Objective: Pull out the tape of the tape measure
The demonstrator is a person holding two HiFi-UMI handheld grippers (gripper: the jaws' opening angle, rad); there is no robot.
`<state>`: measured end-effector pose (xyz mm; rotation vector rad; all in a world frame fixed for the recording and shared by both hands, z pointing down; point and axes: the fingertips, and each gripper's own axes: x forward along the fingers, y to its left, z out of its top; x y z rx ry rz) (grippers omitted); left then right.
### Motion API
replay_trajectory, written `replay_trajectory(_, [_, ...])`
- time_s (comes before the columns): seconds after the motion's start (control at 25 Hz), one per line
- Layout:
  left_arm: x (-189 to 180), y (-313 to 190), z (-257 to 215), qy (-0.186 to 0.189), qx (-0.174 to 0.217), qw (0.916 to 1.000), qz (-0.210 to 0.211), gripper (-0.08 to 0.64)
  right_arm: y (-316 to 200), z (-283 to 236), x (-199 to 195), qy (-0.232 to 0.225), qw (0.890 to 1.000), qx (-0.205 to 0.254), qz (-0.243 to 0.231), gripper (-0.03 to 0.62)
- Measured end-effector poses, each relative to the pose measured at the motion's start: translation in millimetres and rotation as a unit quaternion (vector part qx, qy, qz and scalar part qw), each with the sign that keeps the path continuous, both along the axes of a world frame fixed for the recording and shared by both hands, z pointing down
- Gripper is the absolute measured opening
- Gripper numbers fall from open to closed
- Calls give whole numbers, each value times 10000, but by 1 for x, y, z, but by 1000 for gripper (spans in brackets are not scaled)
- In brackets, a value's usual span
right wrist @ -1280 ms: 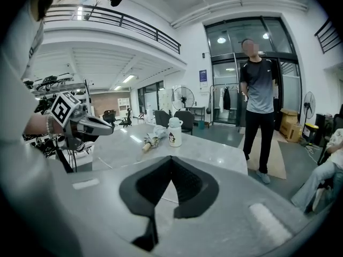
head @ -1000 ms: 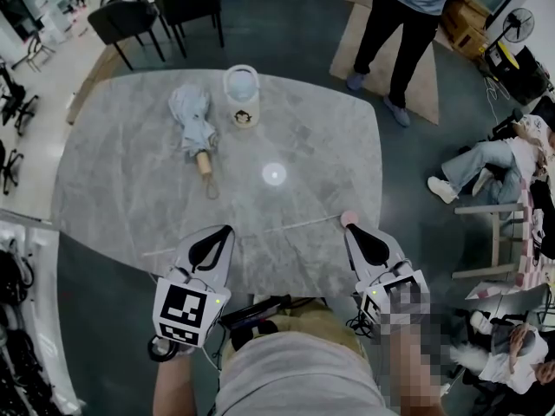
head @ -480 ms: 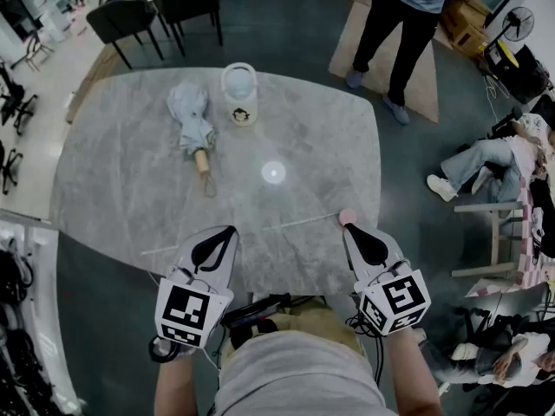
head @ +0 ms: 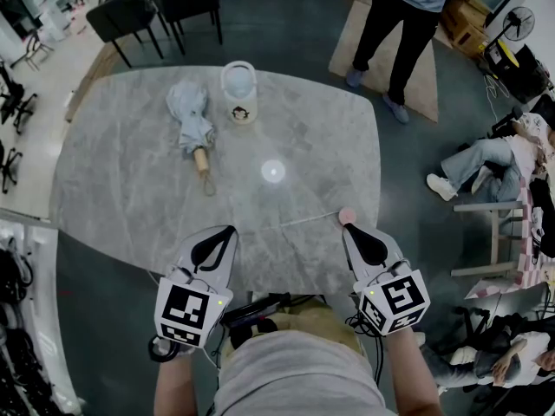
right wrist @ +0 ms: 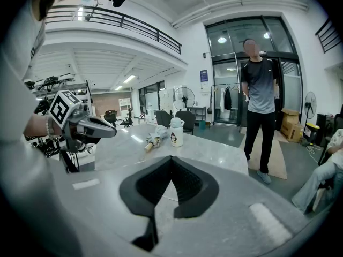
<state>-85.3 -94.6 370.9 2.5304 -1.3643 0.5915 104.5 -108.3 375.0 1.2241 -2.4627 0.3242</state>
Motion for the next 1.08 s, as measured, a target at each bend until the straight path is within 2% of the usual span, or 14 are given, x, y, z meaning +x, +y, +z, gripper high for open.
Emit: replay_trajectory(1.08, [0, 4, 1, 7, -34, 10000, 25, 14, 4, 1, -2, 29, 10000, -26, -38, 2])
